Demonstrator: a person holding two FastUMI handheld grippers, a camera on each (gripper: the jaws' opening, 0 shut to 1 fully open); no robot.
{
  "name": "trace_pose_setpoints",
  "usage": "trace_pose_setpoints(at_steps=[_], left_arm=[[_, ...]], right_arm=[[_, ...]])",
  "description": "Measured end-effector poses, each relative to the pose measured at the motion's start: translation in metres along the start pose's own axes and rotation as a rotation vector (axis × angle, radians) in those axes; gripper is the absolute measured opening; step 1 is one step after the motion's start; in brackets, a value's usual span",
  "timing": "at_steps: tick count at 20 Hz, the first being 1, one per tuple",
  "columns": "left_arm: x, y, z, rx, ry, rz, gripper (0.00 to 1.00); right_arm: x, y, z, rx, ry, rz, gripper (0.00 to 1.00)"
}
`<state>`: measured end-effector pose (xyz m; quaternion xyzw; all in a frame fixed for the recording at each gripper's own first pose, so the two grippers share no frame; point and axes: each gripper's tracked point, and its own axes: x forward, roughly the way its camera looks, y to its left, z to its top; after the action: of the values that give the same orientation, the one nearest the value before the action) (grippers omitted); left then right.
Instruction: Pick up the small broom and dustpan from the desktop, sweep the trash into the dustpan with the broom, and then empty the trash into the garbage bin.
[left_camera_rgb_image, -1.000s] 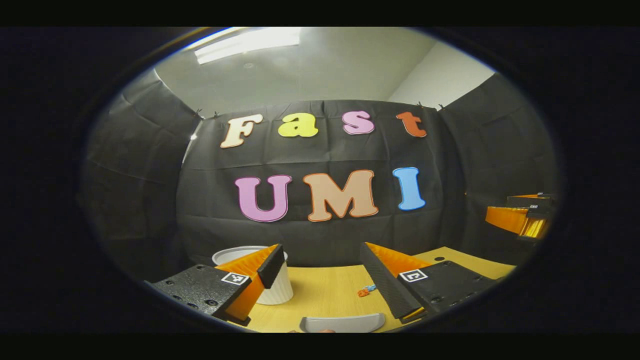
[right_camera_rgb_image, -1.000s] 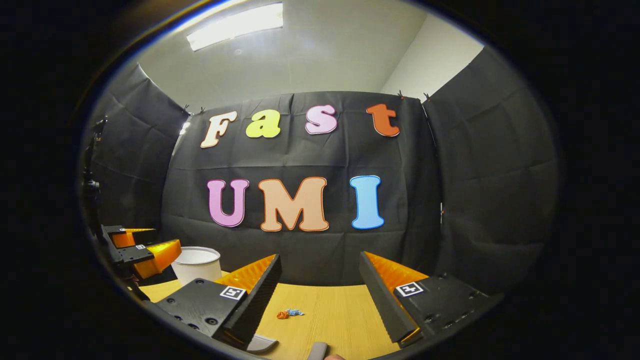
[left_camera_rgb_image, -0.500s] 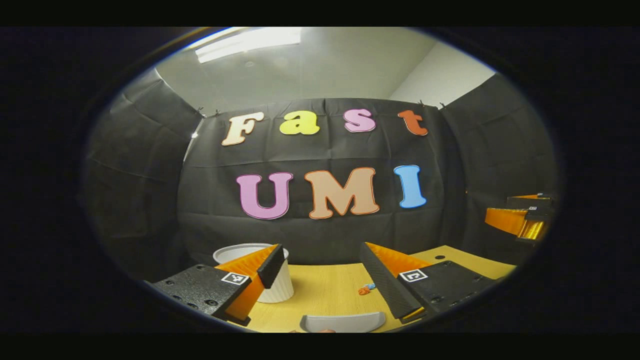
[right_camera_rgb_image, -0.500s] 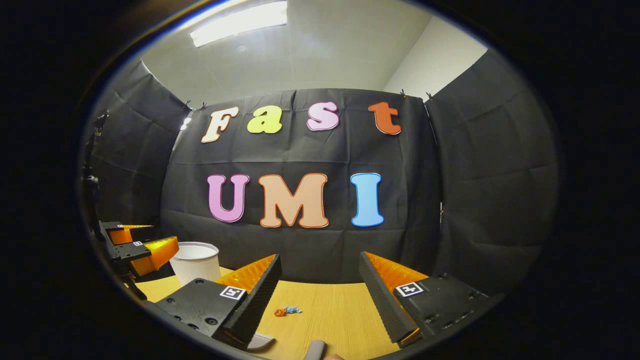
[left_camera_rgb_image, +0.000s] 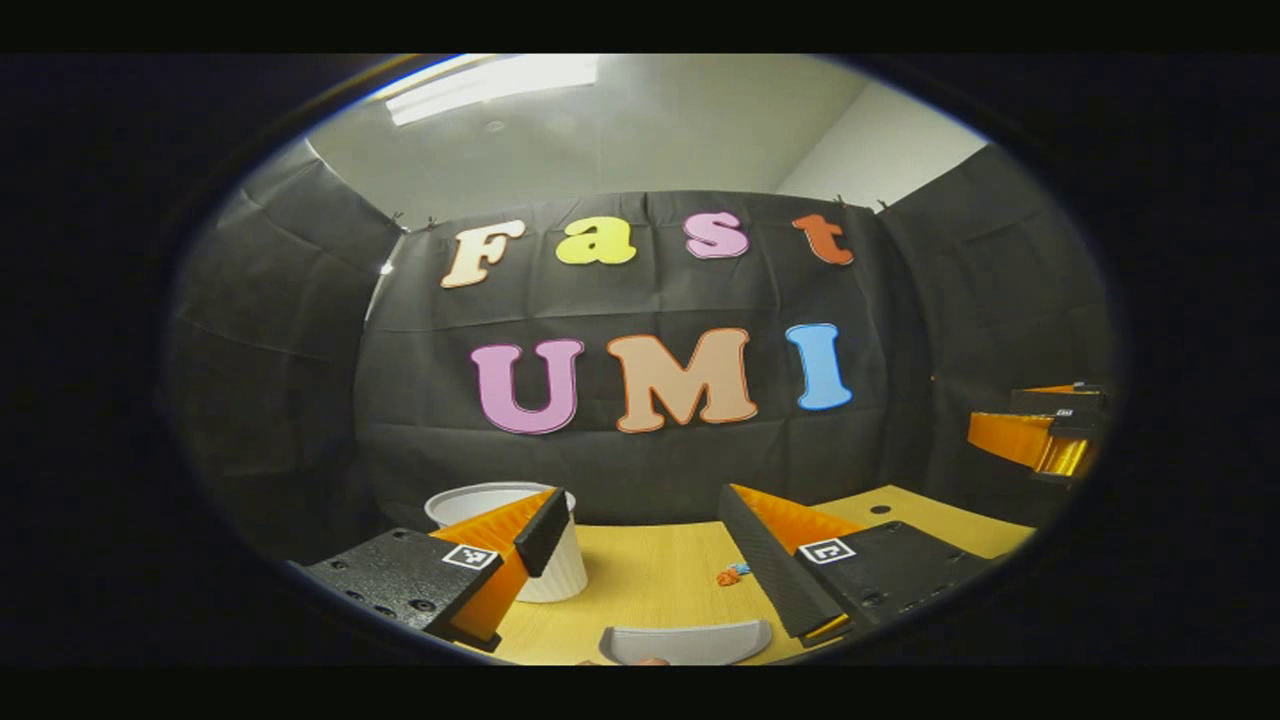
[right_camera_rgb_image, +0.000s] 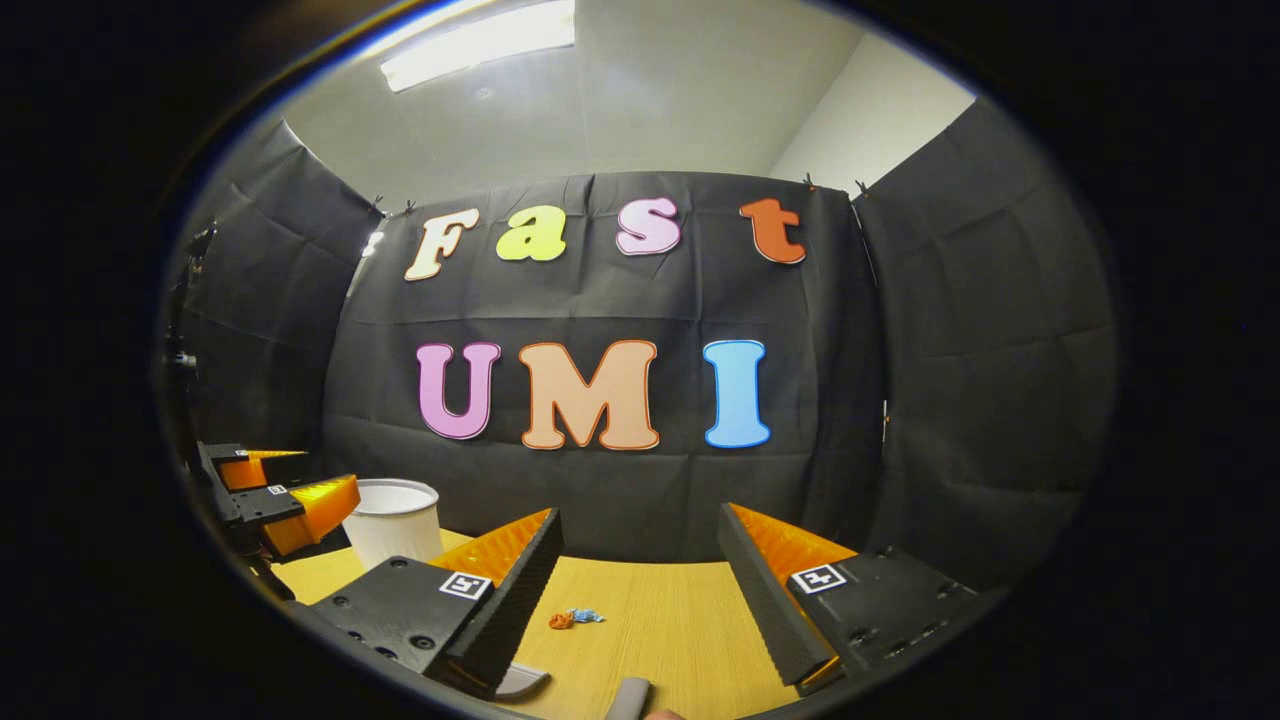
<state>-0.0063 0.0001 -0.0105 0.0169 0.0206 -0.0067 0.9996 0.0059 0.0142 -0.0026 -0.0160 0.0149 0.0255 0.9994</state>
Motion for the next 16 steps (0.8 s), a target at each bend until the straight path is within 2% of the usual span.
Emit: trace_pose_setpoints(at_steps=[6, 11, 16], left_arm=[[-0.002, -0.012, -0.021, 0.013, 0.061, 0.005, 0.93], [-0.023, -0.026, -0.105, 0.057, 0.327, -0.005, 0.93], [-0.067, -0.023, -0.199, 0.069, 0.590, 0.017, 0.94]], right_arm=[[0.005, -0.006, -0.020, -0.005, 0.051, 0.029, 0.92], [0.002, -0.002, -0.107, -0.011, 0.314, 0.151, 0.92], [-0.018, 0.008, -0.205, -0.079, 0.568, 0.218, 0.93]])
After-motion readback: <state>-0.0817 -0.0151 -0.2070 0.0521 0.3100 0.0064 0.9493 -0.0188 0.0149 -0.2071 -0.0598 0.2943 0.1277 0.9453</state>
